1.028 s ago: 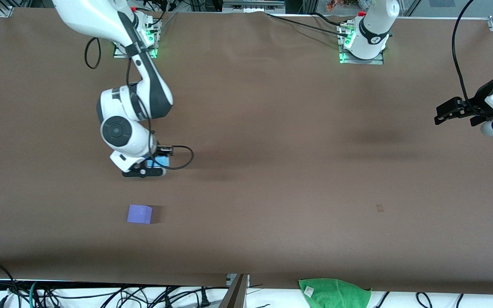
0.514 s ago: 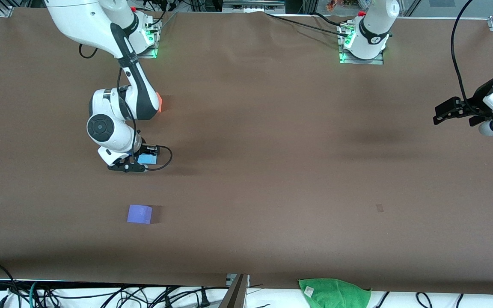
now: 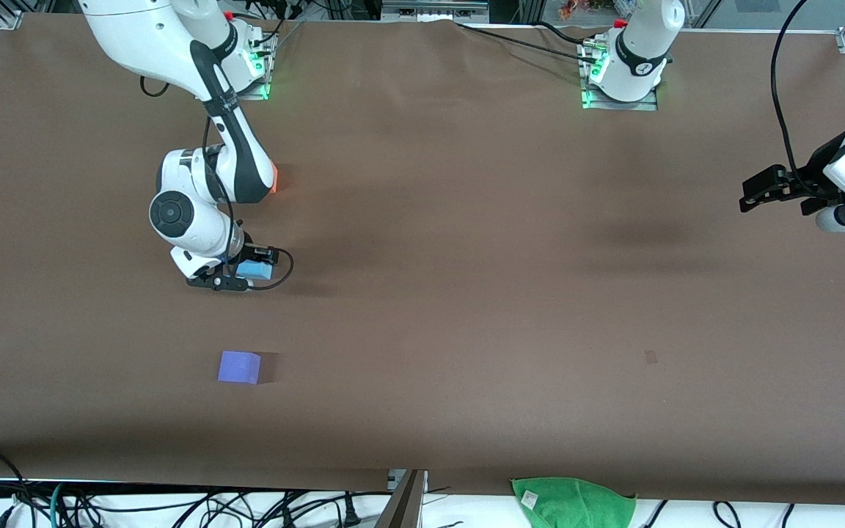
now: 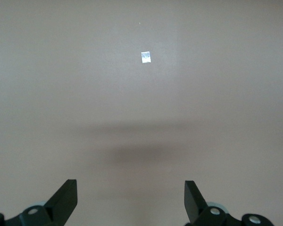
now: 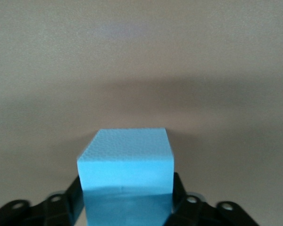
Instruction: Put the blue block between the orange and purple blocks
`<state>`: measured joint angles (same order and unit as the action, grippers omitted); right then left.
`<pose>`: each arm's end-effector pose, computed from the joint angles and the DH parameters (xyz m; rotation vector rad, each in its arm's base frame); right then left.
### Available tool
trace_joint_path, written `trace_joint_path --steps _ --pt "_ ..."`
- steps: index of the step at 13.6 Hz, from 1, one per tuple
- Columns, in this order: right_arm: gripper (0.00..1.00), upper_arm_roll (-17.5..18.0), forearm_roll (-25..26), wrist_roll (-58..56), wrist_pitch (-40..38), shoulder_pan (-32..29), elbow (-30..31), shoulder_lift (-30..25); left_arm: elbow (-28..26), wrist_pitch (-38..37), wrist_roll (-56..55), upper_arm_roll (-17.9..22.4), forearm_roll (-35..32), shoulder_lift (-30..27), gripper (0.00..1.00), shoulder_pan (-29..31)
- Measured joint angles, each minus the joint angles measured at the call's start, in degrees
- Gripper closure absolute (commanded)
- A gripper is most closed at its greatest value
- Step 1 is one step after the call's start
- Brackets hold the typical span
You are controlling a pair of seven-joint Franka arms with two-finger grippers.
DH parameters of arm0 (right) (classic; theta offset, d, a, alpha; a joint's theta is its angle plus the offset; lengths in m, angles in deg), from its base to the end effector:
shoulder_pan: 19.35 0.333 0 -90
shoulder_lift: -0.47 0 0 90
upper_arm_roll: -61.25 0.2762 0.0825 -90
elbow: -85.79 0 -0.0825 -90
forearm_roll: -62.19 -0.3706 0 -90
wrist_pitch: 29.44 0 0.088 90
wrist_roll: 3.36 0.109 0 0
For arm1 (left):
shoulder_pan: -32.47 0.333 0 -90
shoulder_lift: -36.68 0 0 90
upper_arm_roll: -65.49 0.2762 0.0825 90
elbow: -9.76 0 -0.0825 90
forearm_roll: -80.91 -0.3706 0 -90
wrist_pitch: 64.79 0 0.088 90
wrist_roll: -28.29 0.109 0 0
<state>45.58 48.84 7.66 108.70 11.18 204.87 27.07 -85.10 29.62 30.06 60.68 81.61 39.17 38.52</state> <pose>0.5326 0.1387 0.1732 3.1324 -0.1479 -0.1685 0.5547 0.0115 0.5265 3.1234 -0.0125 -0.0792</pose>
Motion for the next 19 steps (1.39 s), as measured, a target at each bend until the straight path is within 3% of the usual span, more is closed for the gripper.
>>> trace_joint_path --steps 4,10,13,17,19 --pt "0.01 -1.0 -0.2 0.0 -6.6 0.1 -3.0 -4.7 0.1 -0.2 0.0 0.1 0.0 0.0 0.0 0.1" --pt "0.01 -5.5 -0.2 0.0 -26.2 0.0 -16.3 -14.6 0.1 -0.2 0.0 0.2 0.0 0.0 0.0 0.1" --pt "0.01 -6.3 3.6 0.0 -34.3 0.0 -21.7 -18.2 0.1 -0.2 0.0 0.1 0.0 0.0 0.0 0.1" --pt "0.01 -5.7 6.5 0.0 -44.8 -1.5 -27.7 -21.9 0.1 -0.2 0.0 0.1 0.0 0.0 0.0 0.1" --pt "0.01 -0.4 7.0 -0.5 -48.7 -8.5 -28.8 -24.4 0.1 -0.2 0.0 0.1 0.0 0.0 0.0 0.1"
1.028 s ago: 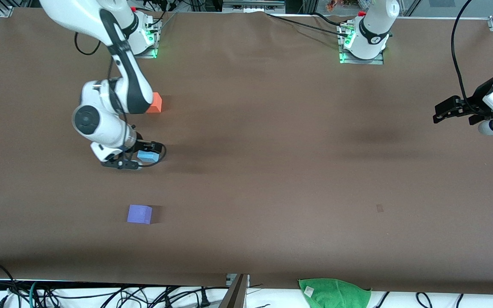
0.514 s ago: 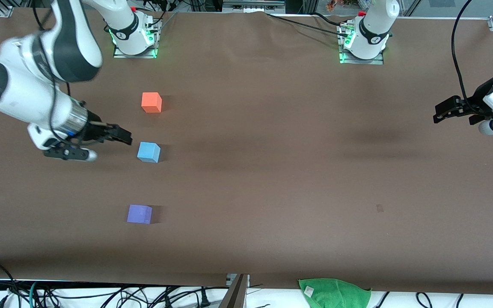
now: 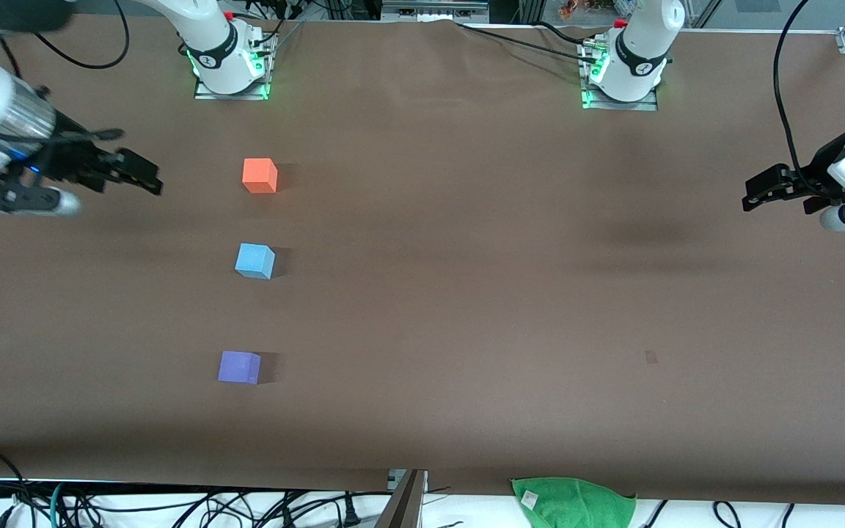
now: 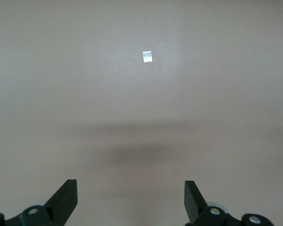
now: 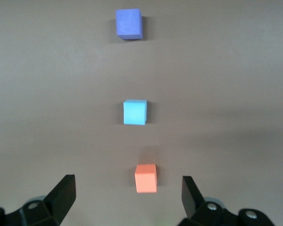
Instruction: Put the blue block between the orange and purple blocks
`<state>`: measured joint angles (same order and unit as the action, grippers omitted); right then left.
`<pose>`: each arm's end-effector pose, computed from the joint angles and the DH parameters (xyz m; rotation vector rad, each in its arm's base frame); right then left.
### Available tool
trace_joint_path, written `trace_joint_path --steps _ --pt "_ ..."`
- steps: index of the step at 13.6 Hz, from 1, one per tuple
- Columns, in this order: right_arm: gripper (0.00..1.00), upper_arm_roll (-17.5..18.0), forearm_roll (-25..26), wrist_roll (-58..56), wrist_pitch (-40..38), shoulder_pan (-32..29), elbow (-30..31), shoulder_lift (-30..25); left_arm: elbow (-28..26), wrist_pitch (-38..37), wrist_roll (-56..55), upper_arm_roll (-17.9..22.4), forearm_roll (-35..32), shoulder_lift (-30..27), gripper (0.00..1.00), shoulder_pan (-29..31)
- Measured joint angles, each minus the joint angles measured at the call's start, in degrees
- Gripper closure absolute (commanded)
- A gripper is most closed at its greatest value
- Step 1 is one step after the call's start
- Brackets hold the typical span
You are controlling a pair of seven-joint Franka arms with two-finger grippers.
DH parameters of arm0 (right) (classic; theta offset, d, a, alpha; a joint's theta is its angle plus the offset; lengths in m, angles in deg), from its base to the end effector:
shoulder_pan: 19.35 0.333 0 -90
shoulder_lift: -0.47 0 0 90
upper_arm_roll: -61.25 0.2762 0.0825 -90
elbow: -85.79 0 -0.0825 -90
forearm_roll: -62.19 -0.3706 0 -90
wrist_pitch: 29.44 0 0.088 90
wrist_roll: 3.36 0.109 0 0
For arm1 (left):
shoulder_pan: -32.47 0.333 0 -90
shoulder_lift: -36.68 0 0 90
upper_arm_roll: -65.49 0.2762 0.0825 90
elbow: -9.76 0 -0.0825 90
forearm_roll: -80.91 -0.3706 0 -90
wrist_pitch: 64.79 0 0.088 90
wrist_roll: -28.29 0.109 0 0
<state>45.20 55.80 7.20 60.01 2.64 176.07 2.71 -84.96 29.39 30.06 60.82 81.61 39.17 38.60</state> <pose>0.5443 0.0715 0.5597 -3.0451 0.1258 0.1006 0.5544 0.0136 0.5273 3.1233 -0.0066 -0.0817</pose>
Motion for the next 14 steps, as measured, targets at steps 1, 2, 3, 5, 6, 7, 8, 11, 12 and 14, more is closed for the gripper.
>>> trace_joint_path --steps 1,2,3,5,6,7,8,11,12,14 --pt "0.01 3.5 0.1 -0.6 -0.7 -4.2 -0.1 -1.4 0.0 0.0 0.0 0.0 0.0 0.0 0.0 0.0" --pt "0.01 5.9 0.7 -1.1 -1.3 -7.1 -0.1 -2.7 0.0 0.0 0.0 0.0 0.0 0.0 0.0 0.0" --pt "0.01 7.1 1.8 -1.4 -1.7 -8.3 0.1 -3.6 0.0 0.0 0.0 0.0 0.0 0.0 0.0 0.0" --pt "0.01 7.7 3.1 -1.5 -1.7 -8.5 0.6 -4.0 0.0 0.0 0.0 0.0 0.0 0.0 0.0 0.0" --pt "0.01 7.9 3.7 -1.7 -1.6 -8.5 0.8 -3.8 0.0 0.0 0.0 0.0 0.0 0.0 0.0 0.0" --pt "0.01 7.9 4.5 -2.1 -1.6 -8.5 0.8 -3.6 0.0 0.0 0.0 0.0 0.0 0.0 0.0 0.0" --pt "0.01 7.9 5.0 -2.5 -1.4 -8.5 0.8 -3.4 0.0 0.0 0.0 0.0 0.0 0.0 0.0 0.0" --pt "0.01 7.9 5.5 -2.9 -0.9 -8.7 0.4 -3.4 0.0 0.0 0.0 0.0 0.0 0.0 0.0 0.0" --pt "0.01 7.9 5.7 -3.0 -0.9 -8.8 0.3 -3.4 0.0 0.0 0.0 0.0 0.0 0.0 0.0 0.0" --pt "0.01 8.0 7.7 -4.5 -1.0 -8.9 -0.2 -3.4 0.1 0.0 0.0 0.0 0.0 0.0 0.0 0.0"
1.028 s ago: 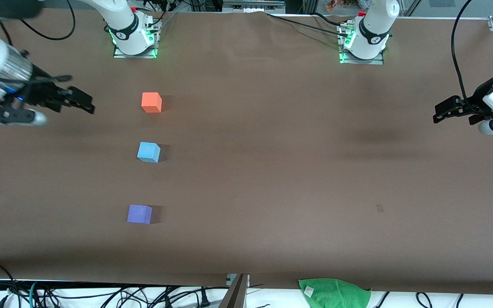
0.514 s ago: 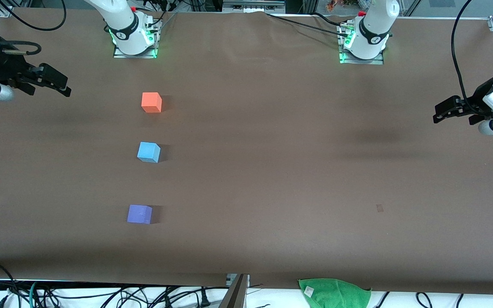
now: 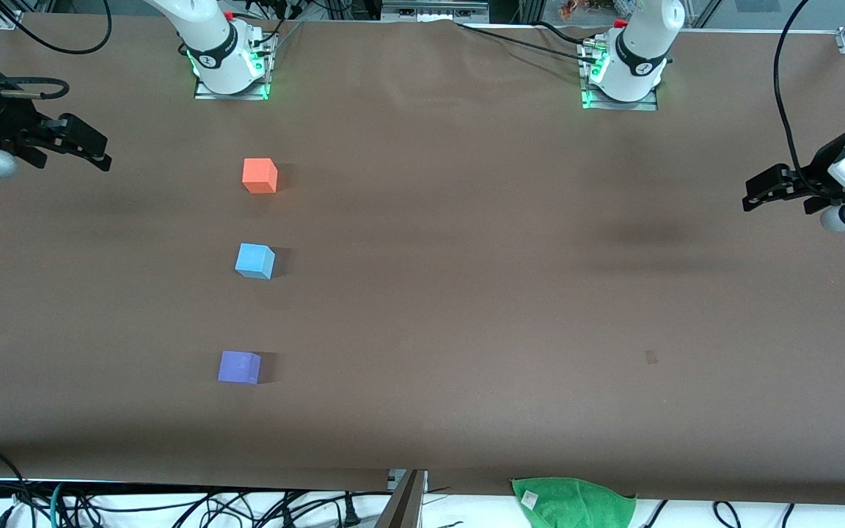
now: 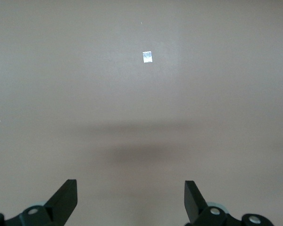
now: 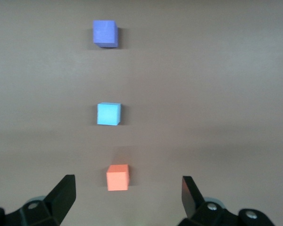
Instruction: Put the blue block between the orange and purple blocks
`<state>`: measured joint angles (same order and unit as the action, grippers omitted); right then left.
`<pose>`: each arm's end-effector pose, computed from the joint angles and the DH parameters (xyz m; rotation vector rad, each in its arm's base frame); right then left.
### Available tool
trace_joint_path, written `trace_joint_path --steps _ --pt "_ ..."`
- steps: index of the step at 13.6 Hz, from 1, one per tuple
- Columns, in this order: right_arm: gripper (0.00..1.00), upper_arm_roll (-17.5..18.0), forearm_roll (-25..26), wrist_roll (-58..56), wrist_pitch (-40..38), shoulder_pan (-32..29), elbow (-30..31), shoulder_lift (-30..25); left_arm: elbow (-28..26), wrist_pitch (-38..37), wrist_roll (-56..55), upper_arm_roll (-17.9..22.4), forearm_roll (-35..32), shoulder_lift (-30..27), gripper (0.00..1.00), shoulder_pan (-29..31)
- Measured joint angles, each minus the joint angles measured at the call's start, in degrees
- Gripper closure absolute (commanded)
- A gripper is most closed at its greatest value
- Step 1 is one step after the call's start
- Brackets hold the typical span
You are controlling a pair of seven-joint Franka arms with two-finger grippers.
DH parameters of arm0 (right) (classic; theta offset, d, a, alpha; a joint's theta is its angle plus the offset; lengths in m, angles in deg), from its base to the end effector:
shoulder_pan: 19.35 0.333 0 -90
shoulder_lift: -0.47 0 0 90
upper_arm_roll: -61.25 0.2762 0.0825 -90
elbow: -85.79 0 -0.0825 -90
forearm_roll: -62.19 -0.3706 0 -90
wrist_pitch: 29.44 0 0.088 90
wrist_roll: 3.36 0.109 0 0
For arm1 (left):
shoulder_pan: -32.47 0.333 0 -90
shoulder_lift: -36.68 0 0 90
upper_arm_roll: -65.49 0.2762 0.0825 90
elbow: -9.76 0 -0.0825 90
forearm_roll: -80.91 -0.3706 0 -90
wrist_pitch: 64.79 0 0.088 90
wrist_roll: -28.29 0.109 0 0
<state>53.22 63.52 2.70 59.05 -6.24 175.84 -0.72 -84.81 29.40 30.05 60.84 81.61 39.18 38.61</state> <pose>0.5312 0.0439 0.5911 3.1206 -0.0275 -0.0073 0.5546 0.0139 0.5284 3.1235 -0.0055 -0.0776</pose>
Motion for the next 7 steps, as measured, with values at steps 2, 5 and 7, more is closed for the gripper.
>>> trace_joint_path --steps 2,5,7 --pt "0.01 0.2 1.4 -2.9 0.0 0.0 -1.0 0.0 0.2 0.0 0.0 0.0 0.0 0.1 0.0 0.0" --pt "0.01 0.2 1.4 -4.6 0.0 0.0 -2.4 0.0 0.4 0.0 0.0 0.1 0.0 0.2 0.0 0.0" --pt "0.01 0.2 1.4 -4.7 0.0 0.0 -2.4 0.0 0.4 0.0 -0.1 0.1 0.0 0.2 0.0 0.0"
